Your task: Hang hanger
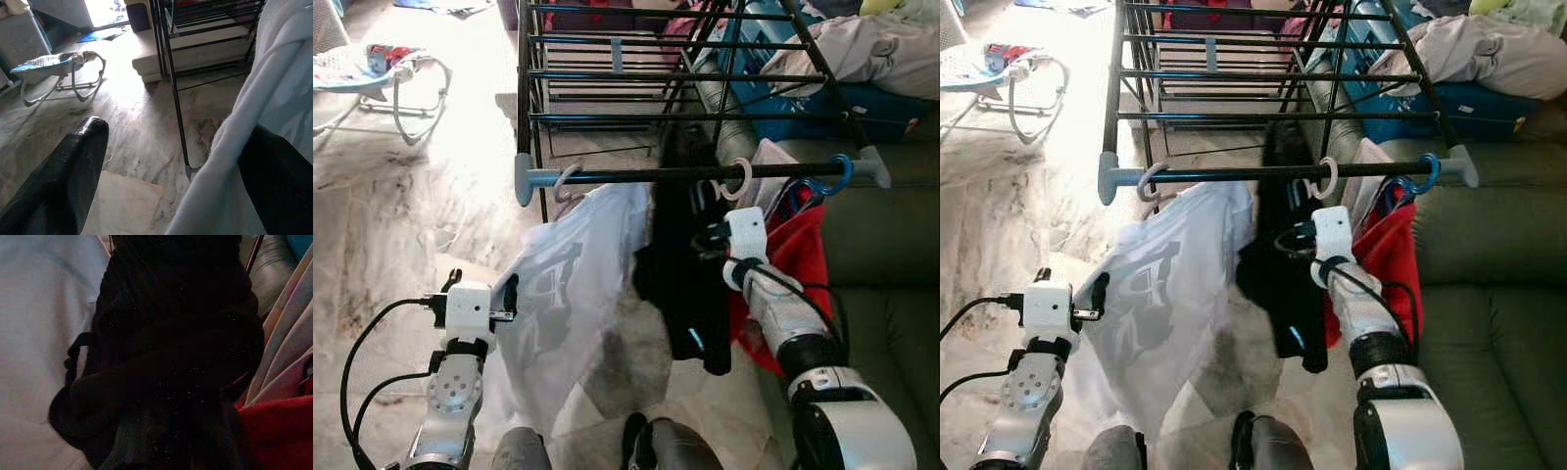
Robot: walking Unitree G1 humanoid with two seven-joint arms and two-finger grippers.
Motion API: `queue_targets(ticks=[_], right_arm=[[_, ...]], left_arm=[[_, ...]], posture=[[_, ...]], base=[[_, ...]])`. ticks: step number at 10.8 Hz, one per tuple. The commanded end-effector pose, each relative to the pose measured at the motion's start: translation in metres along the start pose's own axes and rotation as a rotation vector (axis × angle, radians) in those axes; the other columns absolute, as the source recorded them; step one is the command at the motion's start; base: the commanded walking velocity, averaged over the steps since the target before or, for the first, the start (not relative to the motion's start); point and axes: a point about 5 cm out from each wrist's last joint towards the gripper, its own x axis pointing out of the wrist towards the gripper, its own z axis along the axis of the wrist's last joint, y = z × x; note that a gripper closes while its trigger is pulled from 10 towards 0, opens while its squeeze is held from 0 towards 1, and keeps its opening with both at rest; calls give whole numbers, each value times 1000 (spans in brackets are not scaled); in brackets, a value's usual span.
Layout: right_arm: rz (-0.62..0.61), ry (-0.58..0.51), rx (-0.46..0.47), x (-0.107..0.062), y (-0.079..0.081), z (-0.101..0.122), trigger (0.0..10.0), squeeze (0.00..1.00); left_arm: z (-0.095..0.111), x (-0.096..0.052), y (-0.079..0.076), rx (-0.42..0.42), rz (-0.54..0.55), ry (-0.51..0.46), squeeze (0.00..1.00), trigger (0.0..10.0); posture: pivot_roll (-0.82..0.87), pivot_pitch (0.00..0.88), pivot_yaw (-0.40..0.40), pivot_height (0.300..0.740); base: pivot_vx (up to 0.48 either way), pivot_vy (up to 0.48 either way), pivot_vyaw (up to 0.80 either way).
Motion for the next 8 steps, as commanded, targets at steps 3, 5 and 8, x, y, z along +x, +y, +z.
queue_targets(ticks=[3,5,8], right_arm=[[84,83,-52,-1,22,-22,10000,0],[90,61,-80,0,27,-16,10000,0],[100,89,-67,0,35,-23,10000,0]], left_arm=[[0,2,-1,6,2,2,0,10000],[0,2,-1,7,1,4,0,10000],[-1,2,-2,6,2,4,0,10000]], posture=[[29,144,-81,740],[26,146,-81,740],[28,145,-83,740]], base=[[0,0,0],[0,0,0],[0,0,0]])
